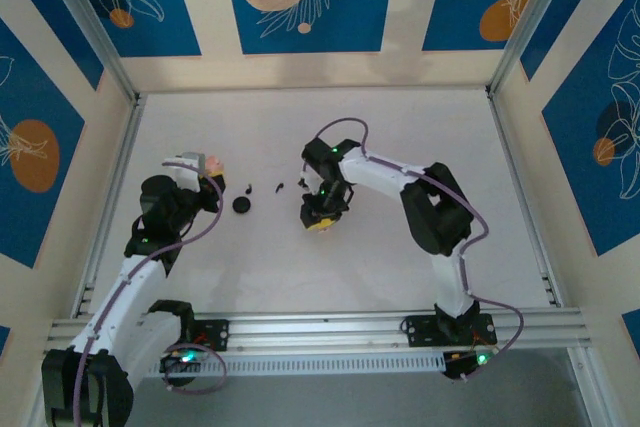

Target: Insert wireless bluetooth earbuds into charging case

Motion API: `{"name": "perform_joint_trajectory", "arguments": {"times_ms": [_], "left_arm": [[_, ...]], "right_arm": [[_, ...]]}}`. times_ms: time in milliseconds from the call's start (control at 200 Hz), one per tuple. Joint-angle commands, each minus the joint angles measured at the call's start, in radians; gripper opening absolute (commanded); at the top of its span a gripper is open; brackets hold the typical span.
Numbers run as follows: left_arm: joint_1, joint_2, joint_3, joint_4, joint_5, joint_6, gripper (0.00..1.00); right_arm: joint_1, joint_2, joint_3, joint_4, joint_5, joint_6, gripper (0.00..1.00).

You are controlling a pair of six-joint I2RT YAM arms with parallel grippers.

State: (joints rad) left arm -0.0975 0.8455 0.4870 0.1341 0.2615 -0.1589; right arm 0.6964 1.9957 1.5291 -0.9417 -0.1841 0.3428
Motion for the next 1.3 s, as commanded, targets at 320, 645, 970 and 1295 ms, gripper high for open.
{"name": "perform_joint_trajectory", "arguments": {"times_ms": [320, 645, 970, 1295], "left_arm": [[0.013, -0.002, 0.007, 0.038, 0.031, -0.006, 0.16], [0.014, -0.011, 0.007, 0.030, 0.025, -0.005, 0.16], [0.014, -0.014, 0.014, 0.015, 0.017, 0.005, 0.16], [0.013, -0.009, 0.018, 0.016, 0.019, 0.007, 0.16]], "right_arm": [[-0.090, -0.102, -0.167, 0.059, -0.068, 0.287, 0.43], [-0.089, -0.006, -0.163, 0.115, -0.088, 0.283, 0.44], [-0.082, 0.061, -0.115, 0.125, -0.103, 0.260, 0.44], [-0.071, 0.066, -0.072, 0.127, -0.087, 0.246, 0.43]]}}
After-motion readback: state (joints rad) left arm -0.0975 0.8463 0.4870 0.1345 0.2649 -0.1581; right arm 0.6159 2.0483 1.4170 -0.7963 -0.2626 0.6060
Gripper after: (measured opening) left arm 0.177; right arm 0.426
